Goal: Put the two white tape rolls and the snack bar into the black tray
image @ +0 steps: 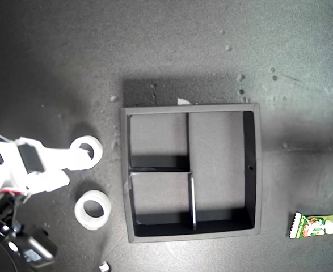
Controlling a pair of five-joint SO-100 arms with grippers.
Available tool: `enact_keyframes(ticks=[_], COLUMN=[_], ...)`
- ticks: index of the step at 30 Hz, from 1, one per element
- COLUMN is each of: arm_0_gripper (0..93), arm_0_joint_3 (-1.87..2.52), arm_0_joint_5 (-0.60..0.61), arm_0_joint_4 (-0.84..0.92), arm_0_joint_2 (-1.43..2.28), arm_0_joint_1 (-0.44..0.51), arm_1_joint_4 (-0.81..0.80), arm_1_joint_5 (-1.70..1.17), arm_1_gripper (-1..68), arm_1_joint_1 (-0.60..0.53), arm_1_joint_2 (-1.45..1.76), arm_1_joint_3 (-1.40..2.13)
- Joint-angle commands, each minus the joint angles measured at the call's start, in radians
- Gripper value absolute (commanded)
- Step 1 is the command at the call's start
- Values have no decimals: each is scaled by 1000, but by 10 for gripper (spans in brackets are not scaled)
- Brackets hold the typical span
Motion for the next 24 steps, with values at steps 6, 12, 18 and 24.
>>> enact_keyframes(ticks=[6, 12, 18, 24], arm_0_gripper=[153, 152, 155, 133], arm_0_joint_3=[-6, 0, 11, -5], arm_0_joint_5=[-49, -69, -75, -74], arm_0_joint_4=[-67, -100, -133, -137], arm_0_joint_2=[-127, -193, -265, -333], arm_0_joint_1=[31, 23, -6, -34], arm_1_joint_4=[52, 71, 55, -15], arm_1_joint_5=[-170, -161, -172, -252], arm_1_gripper=[151, 138, 137, 165], arm_1_joint_1=[-121, -138, -183, -258], arm_1_joint_2=[-6, -6, -6, -6], arm_1_joint_3=[-48, -12, 37, 52])
